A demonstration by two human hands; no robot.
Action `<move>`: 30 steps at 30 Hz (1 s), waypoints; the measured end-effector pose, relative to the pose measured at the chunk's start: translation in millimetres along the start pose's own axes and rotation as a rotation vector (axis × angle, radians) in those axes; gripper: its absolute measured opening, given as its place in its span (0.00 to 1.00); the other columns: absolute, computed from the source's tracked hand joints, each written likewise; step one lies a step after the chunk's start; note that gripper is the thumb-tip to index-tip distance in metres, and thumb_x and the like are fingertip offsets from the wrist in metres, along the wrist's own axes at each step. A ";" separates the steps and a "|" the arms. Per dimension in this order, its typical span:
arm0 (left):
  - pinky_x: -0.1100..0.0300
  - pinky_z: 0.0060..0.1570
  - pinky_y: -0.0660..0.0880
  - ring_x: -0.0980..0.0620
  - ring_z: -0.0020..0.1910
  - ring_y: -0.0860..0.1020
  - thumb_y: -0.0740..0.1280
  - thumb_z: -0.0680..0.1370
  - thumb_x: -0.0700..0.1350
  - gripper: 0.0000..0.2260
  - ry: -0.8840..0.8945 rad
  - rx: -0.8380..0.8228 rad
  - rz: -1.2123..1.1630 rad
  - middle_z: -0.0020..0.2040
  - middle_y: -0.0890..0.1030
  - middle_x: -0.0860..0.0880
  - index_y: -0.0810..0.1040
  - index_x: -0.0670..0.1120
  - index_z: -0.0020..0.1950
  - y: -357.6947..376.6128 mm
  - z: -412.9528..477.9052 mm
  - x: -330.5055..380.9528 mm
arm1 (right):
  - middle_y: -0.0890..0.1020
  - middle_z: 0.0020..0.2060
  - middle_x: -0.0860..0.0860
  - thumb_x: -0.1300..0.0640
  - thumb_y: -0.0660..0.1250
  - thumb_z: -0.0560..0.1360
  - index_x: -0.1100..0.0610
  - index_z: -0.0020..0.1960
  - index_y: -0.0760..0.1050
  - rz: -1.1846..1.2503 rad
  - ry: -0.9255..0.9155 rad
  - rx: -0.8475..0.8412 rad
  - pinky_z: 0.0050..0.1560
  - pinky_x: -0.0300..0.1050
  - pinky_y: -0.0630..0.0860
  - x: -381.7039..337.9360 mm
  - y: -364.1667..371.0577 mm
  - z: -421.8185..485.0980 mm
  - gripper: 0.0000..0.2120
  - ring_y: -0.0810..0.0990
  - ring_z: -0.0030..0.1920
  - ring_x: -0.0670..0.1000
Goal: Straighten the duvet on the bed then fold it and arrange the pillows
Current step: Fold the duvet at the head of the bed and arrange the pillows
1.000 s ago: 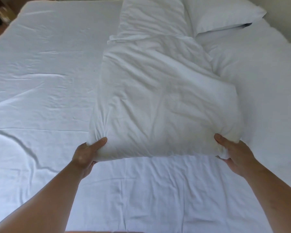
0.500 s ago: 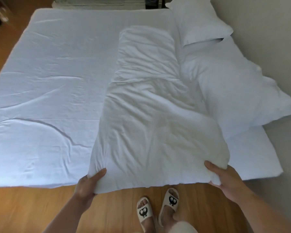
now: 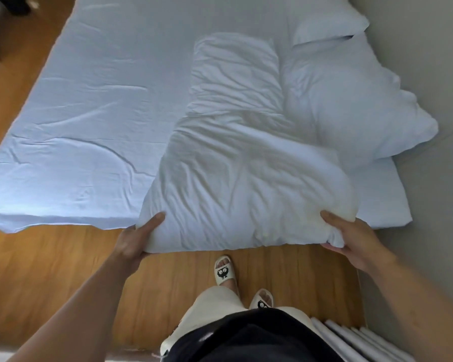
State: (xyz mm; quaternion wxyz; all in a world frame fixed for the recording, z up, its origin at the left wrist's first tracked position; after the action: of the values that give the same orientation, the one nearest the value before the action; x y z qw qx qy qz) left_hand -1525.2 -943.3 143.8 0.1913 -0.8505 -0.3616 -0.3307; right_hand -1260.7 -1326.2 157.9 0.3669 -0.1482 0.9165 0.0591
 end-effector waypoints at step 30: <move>0.46 0.47 0.73 0.44 0.44 0.82 0.83 0.49 0.65 0.34 0.636 -0.122 0.277 0.47 0.87 0.44 0.86 0.50 0.50 13.4 72.0 333.8 | 0.81 0.33 0.57 0.20 0.73 0.43 0.63 0.47 0.81 -0.184 -0.544 0.119 0.36 0.47 0.70 -287.2 55.8 39.2 0.52 0.76 0.35 0.55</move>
State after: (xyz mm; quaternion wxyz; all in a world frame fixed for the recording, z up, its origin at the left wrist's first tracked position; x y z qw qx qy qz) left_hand -1311.2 -748.5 325.6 0.2864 -0.7557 -0.1446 -0.5709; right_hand -1055.3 -1199.2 327.7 0.6110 -0.1878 0.7690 0.0090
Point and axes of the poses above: each hand's wrist, its own z-axis towards the middle knuckle, its own y-axis out of the palm, x = y × z, the point moved 2 cm from there along z, towards the middle knuckle
